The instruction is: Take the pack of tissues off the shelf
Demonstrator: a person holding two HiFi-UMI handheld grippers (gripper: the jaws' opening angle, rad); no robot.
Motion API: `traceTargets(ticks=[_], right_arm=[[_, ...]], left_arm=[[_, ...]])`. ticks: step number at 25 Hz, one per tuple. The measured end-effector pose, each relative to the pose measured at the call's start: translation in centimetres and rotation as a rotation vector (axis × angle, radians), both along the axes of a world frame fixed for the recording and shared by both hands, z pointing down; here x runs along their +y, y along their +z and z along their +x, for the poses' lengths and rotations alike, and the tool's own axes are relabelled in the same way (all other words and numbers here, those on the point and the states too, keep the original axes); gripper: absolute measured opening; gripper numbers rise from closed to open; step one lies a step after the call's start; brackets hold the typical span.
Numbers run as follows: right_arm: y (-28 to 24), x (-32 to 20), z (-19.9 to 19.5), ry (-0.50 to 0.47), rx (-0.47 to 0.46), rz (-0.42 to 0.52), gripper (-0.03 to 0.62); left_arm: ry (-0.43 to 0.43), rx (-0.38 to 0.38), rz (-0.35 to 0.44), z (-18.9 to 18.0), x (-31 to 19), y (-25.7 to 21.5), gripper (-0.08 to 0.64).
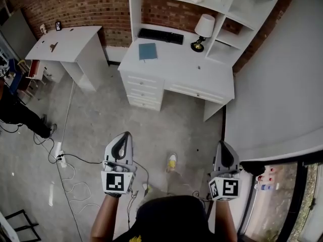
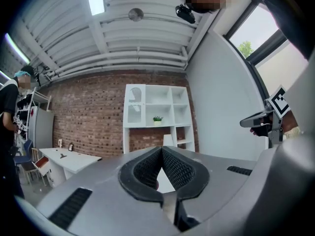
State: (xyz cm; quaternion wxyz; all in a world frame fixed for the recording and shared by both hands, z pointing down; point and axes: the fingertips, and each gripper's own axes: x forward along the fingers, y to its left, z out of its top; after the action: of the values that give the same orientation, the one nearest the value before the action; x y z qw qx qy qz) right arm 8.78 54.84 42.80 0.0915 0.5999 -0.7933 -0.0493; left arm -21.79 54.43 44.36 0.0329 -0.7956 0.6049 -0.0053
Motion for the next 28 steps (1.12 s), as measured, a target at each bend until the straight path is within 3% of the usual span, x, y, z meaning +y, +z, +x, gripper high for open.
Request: traceTargets(ticks=[3, 7, 11, 16, 23, 28], right_arm=[[-0.1, -3.6, 0.6, -0.006, -0.001, 0.011, 0.0], [-0.6, -10.0, 1.2, -0.045, -0.013, 0.044, 0.0], [-0.5, -17.2, 2.7, -0.092, -0.028, 0.053, 0.0], [-1.7, -24.4, 5.3, -0.113, -0.033, 0.061, 0.0], [-2.5, -28.4, 10.4, -0.062, -0.074, 0.081, 0.0], [-4.1, -31.7, 11.8, -0.05, -0.137, 0.103, 0.0]], left_arm=[[-0.023, 0.0, 0.001, 0.0, -2.4, 0.1, 0.017], [-0.093, -0.065, -0.035, -1.0, -6.9, 0.6, 0.017], [-0.137, -0.065, -0.047, 0.9, -12.9, 0.5, 0.017], [-0.107, -0.029, -0.025, 5.4, -20.3, -1.2, 0.017], [-0.042, -0.054, 0.001, 10.7, -26.4, -3.1, 0.017], [-0.015, -0.05, 0.027, 12.6, -30.0, -4.5, 0.017]])
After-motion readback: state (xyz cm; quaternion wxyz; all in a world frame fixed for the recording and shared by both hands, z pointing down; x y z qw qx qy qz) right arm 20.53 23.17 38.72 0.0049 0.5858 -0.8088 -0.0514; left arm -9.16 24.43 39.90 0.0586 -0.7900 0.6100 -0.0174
